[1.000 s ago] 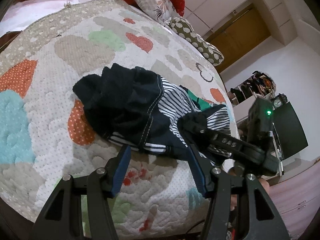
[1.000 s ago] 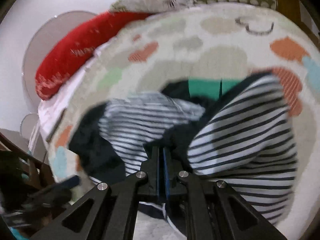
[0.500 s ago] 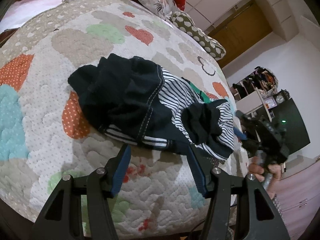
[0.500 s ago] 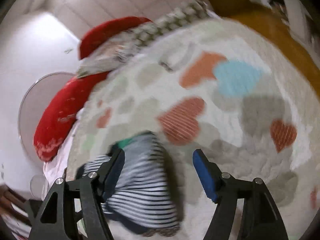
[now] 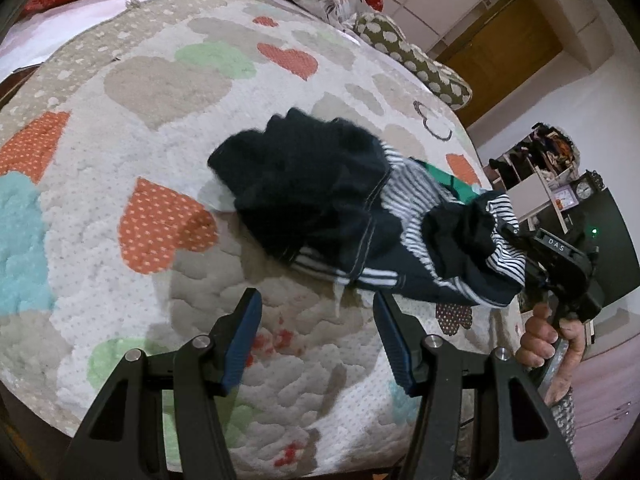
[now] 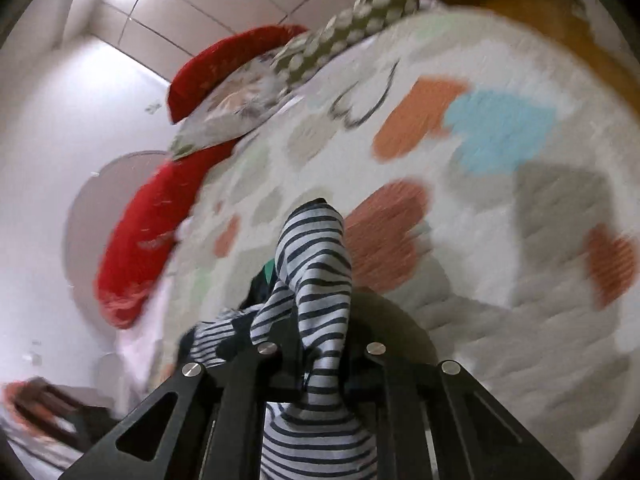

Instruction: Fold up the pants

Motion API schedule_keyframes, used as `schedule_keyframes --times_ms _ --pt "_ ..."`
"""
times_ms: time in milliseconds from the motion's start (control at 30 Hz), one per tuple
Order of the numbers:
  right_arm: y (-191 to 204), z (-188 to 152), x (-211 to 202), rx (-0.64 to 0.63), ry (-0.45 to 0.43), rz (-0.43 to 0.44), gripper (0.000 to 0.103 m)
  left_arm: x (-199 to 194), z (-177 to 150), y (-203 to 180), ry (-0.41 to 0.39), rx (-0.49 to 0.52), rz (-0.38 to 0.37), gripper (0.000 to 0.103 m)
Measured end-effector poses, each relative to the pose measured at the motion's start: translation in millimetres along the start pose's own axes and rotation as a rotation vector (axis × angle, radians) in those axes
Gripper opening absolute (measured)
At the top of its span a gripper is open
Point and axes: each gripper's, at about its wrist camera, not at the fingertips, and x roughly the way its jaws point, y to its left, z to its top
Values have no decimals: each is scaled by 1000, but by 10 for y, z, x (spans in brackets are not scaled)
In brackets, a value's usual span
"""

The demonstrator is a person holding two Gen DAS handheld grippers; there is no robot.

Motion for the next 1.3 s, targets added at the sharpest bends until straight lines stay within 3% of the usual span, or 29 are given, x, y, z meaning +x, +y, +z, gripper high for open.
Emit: schedule_keyframes --times_ms 67,200,300,367,467,633,767,900,1100,1167,1300 --pt "-54 3 -16 -24 8 -61 15 34 -11 -28 7 9 9 57" --pt "-50 3 -91 -96 -5 -201 35 19 11 6 -7 5 18 57" --pt "197 -58 -480 -175 -191 -305 37 7 36 86 -14 -24 16 57" --pt "357 -99 -563 -218 -226 -299 37 1 46 120 -17 -36 12 57" --pt "525 -167 -286 -260 -76 -203 36 -41 43 154 -24 -46 6 57" --pt "436 -374 408 -258 123 -279 38 -219 79 390 -73 -99 11 58" --pt "666 -292 205 -294 80 -322 38 -286 112 682 -104 -186 -8 60" --pt "1259 -377 198 -452 74 -320 56 -366 93 831 -115 -224 -26 60" --pt "2019 -743 945 -589 280 -232 69 -611 22 1054 -173 -247 18 62" --pt "2205 -918 1209 -650 326 -283 71 -659 -9 1138 -185 -255 25 62" --pt "2413 -1147 1708 -763 380 -435 88 -690 -70 1208 -195 -248 4 63"
